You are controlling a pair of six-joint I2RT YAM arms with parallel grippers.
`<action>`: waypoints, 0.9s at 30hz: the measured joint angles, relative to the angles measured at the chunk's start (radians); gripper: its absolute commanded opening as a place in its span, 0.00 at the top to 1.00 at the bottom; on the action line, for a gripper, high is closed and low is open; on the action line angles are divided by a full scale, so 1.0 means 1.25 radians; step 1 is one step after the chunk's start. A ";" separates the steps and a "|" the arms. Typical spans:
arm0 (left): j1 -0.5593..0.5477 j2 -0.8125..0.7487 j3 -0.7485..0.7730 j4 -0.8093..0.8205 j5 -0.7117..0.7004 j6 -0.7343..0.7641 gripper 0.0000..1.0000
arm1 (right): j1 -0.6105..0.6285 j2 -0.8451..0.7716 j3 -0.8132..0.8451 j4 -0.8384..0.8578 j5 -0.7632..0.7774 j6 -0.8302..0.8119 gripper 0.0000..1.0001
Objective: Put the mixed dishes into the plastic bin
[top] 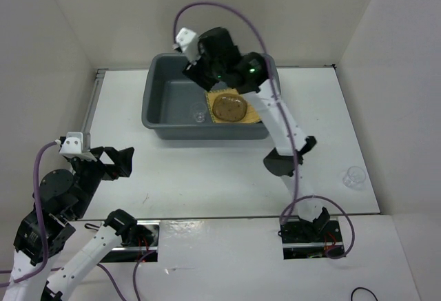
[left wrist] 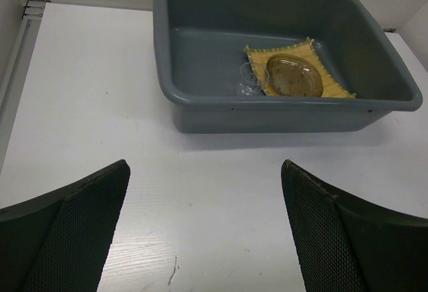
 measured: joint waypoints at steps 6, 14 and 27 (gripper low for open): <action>0.000 0.005 0.000 0.000 0.000 0.000 0.00 | -0.147 -0.305 -0.257 -0.004 0.051 0.062 0.16; 0.000 -0.008 -0.001 0.001 -0.005 0.000 0.00 | -0.518 -0.698 -0.976 0.063 0.038 0.063 0.15; 0.000 0.036 -0.003 0.001 0.000 0.000 0.00 | -0.920 -0.990 -1.598 0.246 -0.006 -0.034 0.15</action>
